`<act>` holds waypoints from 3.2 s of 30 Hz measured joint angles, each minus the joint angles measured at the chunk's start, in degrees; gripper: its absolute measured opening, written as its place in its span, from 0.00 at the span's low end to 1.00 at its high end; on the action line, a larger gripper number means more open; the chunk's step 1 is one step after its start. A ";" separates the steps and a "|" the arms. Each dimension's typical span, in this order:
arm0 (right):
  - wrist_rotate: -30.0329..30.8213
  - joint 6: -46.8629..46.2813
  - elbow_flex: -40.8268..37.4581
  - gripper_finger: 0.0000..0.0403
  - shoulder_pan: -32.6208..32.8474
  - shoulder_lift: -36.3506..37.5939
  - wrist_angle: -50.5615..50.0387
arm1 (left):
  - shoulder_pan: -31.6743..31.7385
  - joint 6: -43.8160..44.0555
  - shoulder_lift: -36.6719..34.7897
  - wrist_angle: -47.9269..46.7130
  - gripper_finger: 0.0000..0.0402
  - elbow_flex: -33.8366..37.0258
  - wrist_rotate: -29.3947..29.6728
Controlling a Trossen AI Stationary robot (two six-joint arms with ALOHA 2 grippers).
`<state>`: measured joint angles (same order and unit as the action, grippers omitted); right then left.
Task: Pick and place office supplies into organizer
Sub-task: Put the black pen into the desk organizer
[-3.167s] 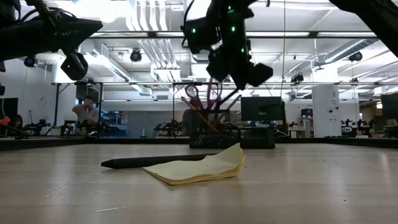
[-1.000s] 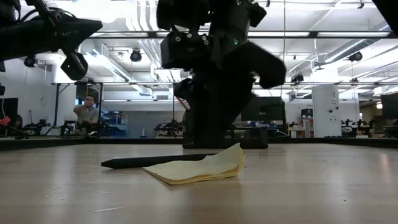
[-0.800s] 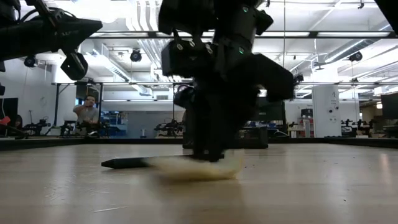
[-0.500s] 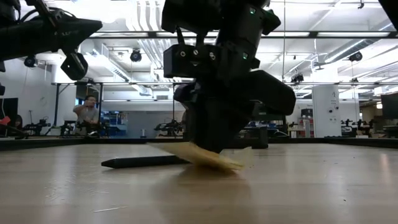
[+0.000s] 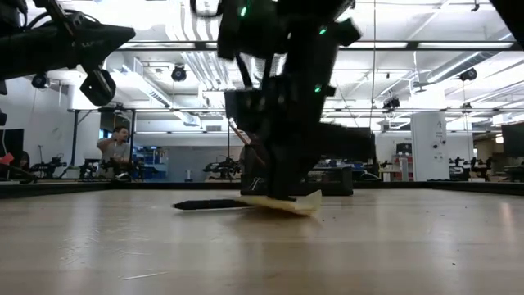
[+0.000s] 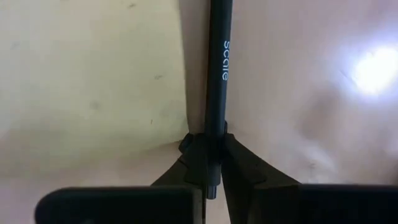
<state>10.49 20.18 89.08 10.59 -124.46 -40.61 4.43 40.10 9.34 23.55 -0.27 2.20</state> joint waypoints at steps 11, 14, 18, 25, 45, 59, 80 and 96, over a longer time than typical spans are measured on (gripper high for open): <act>29.47 2.30 18.45 0.03 -6.61 3.01 -25.52 | 0.00 0.00 -0.11 -0.01 0.00 0.00 0.00; 39.02 0.94 25.18 0.03 -8.70 3.83 -35.18 | 0.00 0.00 -0.11 -0.01 0.00 0.00 -0.01; 48.12 1.25 31.30 0.03 -12.76 3.78 -45.16 | 0.00 0.00 -0.02 -0.02 0.00 0.00 0.00; 52.09 9.43 32.50 0.03 -19.18 3.88 -47.18 | 0.00 0.00 -0.09 0.00 0.00 0.00 0.00; 43.51 18.58 17.78 0.03 -16.15 3.32 -35.44 | 0.00 -0.02 -0.02 -0.02 0.00 0.00 -0.02; 41.32 24.96 15.26 0.22 -16.22 3.32 -20.64 | 0.00 -0.02 0.00 -0.04 0.00 0.00 -0.02; 10.05 -52.79 24.45 0.17 -14.59 5.87 -38.11 | 0.00 -0.02 0.00 -0.04 0.00 0.00 0.00; 40.29 -105.79 3.44 0.49 -5.24 6.55 -12.12 | 0.00 -0.04 0.11 -0.12 0.00 0.00 -0.01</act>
<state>50.78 -85.60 92.52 5.35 -117.92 -52.74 4.43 40.05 9.45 23.43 -0.27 2.19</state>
